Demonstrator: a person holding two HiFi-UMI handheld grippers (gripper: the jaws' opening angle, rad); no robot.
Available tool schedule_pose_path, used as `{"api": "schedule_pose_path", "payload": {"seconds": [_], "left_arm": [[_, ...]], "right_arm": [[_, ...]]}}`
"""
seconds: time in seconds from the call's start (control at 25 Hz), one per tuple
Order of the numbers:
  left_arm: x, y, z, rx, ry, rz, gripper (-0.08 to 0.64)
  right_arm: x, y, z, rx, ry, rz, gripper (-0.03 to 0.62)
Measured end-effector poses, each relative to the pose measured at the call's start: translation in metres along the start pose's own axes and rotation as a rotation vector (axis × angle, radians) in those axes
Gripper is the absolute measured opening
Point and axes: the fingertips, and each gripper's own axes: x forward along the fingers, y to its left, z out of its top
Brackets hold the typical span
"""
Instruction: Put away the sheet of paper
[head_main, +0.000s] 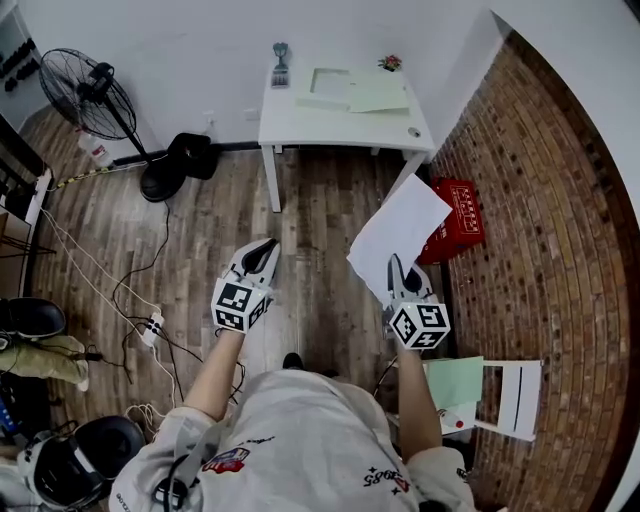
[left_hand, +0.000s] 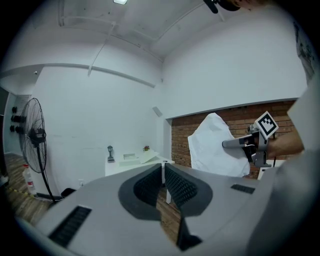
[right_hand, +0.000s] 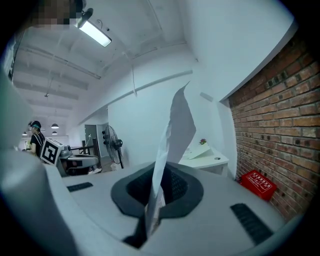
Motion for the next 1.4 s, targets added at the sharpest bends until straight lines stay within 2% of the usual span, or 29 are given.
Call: {"api": "schedule_pose_path", "payload": {"seconds": [0.16, 0.48, 0.72, 0.84, 1.08, 1.4], "left_arm": [[0.0, 0.013, 0.001, -0.003, -0.008, -0.036, 0.034], [0.041, 0.036, -0.004, -0.01, 0.018, -0.025, 0.034], [0.11, 0.058, -0.002, -0.004, 0.027, 0.001, 0.034], [0.158, 0.071, 0.012, 0.008, 0.02, 0.025, 0.034], [0.249, 0.083, 0.039, -0.017, 0.013, 0.079, 0.034], [0.307, 0.111, 0.054, -0.004, 0.036, 0.145, 0.034]], "right_arm": [[0.013, 0.009, 0.002, 0.013, -0.007, -0.01, -0.003], [0.053, -0.008, 0.006, 0.023, -0.002, -0.009, -0.003], [0.113, -0.058, 0.011, 0.032, -0.002, 0.011, -0.003], [0.153, -0.09, 0.027, 0.02, 0.001, 0.035, -0.003], [0.225, -0.159, 0.064, -0.014, 0.028, 0.101, -0.003], [0.298, -0.218, 0.088, -0.009, 0.035, 0.133, -0.003]]}}
